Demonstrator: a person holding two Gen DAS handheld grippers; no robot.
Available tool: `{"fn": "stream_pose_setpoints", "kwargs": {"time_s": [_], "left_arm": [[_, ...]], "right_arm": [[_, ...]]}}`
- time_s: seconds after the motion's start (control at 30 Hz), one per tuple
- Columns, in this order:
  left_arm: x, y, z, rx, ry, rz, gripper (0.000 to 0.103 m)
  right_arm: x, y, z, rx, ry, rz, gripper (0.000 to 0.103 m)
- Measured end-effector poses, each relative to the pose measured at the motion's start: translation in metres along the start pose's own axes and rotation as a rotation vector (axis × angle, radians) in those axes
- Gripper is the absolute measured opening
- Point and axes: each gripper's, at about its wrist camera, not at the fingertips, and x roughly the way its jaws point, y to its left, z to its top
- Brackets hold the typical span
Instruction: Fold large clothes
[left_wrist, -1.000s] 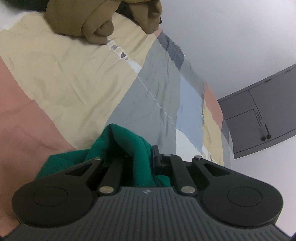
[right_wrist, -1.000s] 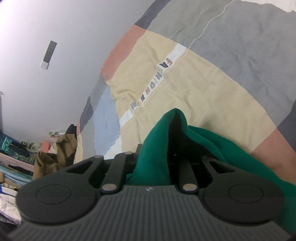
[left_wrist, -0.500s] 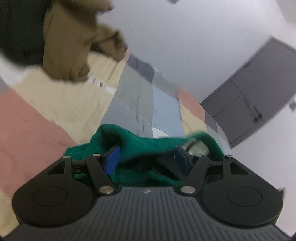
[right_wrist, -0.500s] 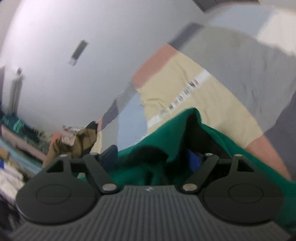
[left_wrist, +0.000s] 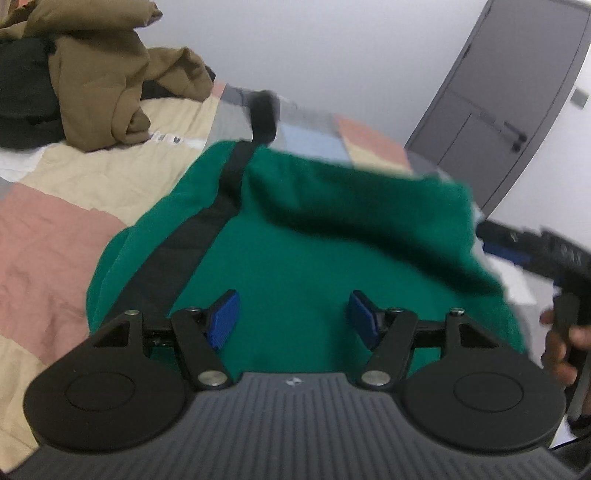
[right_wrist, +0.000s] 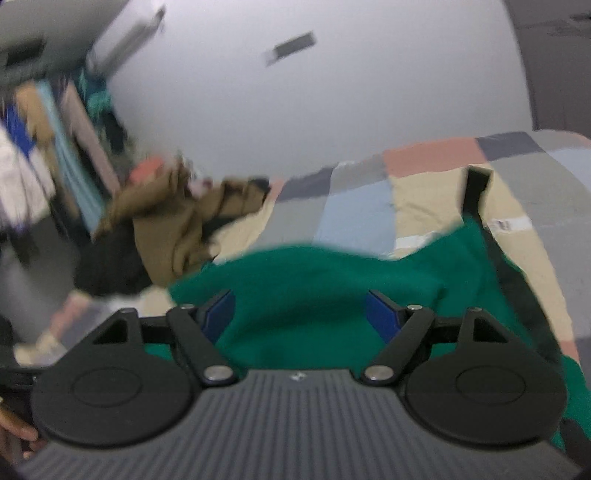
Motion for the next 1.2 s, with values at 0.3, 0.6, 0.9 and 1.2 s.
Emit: {"fn": "stream_pose_setpoints", "kwargs": {"time_s": [0.3,0.6,0.9,1.2], "left_arm": [[0.004,0.016,0.001,-0.066,-0.005,-0.045,0.070],[-0.005,0.028,0.006,-0.075,-0.059,-0.052,0.070],[-0.021,0.033,0.015,-0.096,-0.160,-0.109,0.070],[-0.010,0.027,0.015,-0.049,-0.146,-0.097,0.070]], "right_arm": [[0.084,0.010,0.010,-0.003,0.134,-0.101,0.079],[0.131,0.039,0.014,-0.184,0.313,-0.135,0.009],[0.131,0.020,0.066,-0.093,0.071,-0.321,0.008],[0.205,-0.007,0.020,-0.117,0.197,-0.408,0.009]]}}
